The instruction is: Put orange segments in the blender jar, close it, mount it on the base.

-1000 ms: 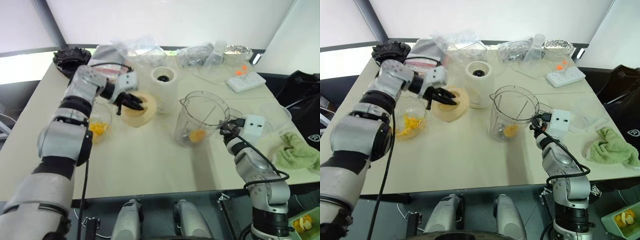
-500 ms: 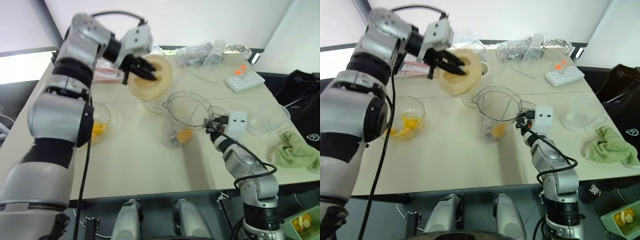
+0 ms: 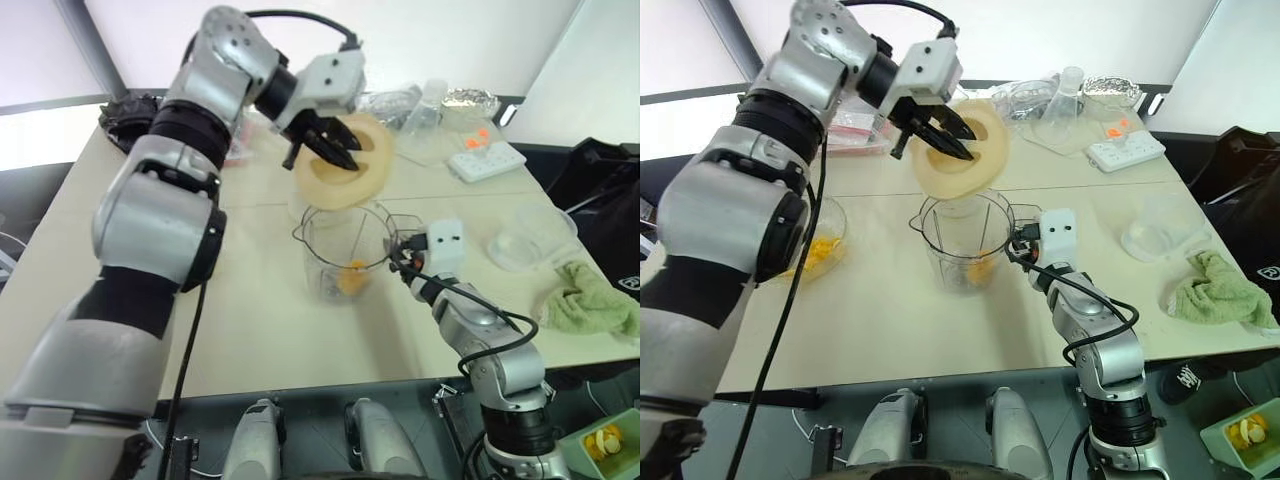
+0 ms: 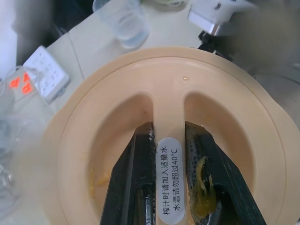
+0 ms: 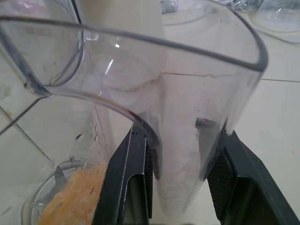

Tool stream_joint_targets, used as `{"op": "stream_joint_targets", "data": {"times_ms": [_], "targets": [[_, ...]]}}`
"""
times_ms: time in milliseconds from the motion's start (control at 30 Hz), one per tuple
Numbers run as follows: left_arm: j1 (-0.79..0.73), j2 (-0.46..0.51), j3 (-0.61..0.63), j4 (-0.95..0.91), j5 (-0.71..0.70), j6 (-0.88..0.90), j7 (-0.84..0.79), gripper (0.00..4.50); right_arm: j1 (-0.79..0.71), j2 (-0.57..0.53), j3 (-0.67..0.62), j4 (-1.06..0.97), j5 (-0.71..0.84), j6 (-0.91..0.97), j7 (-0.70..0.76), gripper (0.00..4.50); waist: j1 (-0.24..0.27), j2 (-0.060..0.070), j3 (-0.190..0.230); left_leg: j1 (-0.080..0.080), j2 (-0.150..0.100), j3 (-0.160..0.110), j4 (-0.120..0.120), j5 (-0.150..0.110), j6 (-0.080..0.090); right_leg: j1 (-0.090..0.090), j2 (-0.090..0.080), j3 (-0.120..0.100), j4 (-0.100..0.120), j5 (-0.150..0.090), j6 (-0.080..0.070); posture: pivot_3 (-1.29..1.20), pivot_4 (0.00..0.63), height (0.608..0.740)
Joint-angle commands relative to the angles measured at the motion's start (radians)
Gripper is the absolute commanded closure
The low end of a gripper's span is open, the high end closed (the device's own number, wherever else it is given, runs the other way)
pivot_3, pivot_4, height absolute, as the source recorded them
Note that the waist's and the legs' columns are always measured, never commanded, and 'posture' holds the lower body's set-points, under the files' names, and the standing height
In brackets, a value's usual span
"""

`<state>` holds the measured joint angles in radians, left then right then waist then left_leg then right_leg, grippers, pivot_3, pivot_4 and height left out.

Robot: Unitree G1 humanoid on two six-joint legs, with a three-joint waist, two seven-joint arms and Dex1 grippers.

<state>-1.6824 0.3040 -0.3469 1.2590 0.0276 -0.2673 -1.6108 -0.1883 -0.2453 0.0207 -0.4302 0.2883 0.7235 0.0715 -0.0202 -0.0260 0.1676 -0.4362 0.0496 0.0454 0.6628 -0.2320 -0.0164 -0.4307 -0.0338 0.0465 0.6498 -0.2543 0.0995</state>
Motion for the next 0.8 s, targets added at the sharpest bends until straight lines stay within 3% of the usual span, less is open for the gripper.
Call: {"op": "stream_joint_targets", "data": {"times_ms": [33, 167, 333, 533, 800], "targets": [[0.004, 0.034, -0.144, -0.134, -0.197, 0.047, -0.004, 4.17, 0.007, -0.004, 0.012, -0.015, -0.012, 0.000, 0.023, 3.56, 0.000, 0.000, 0.000, 0.000, 0.000, 0.000, 0.000, 0.000, 0.000, 0.000, 0.000, 0.000, 0.000, 0.000, 0.000, 0.00, 0.150, 0.740], [0.058, 0.152, -0.388, -0.394, -0.495, 0.200, -0.004, 4.17, 0.018, 0.000, 0.014, -0.006, -0.025, -0.011, 0.031, 3.56, -0.003, 0.000, 0.000, 0.000, 0.001, 0.000, 0.000, 0.000, 0.000, 0.000, 0.000, 0.001, 0.000, 0.000, 0.000, 0.00, 0.150, 0.740], [0.071, 0.227, -0.566, -0.502, -0.655, 0.263, -0.004, 4.17, 0.027, -0.007, 0.029, -0.010, -0.051, -0.020, 0.037, 3.56, 0.003, 0.000, 0.000, 0.001, 0.001, 0.000, 0.001, 0.000, 0.000, 0.000, 0.001, 0.002, 0.001, -0.002, -0.003, 0.00, 0.150, 0.740], [0.073, 0.268, -0.689, -0.557, -0.725, 0.232, -0.004, 4.17, 0.026, -0.027, 0.047, -0.021, -0.090, -0.037, 0.051, 3.56, 0.003, 0.000, 0.000, 0.001, 0.001, 0.001, 0.002, 0.000, 0.000, 0.000, 0.001, 0.002, 0.001, -0.002, -0.004, 0.00, 0.150, 0.740], [0.084, 0.221, -0.744, -0.477, -0.691, 0.162, -0.004, 4.17, 0.014, -0.014, 0.031, -0.059, -0.088, -0.034, 0.056, 3.56, 0.006, 0.001, 0.000, 0.001, 0.001, 0.001, 0.002, 0.000, 0.000, 0.000, 0.001, 0.002, 0.001, -0.002, -0.004, 0.00, 0.150, 0.740]]}}
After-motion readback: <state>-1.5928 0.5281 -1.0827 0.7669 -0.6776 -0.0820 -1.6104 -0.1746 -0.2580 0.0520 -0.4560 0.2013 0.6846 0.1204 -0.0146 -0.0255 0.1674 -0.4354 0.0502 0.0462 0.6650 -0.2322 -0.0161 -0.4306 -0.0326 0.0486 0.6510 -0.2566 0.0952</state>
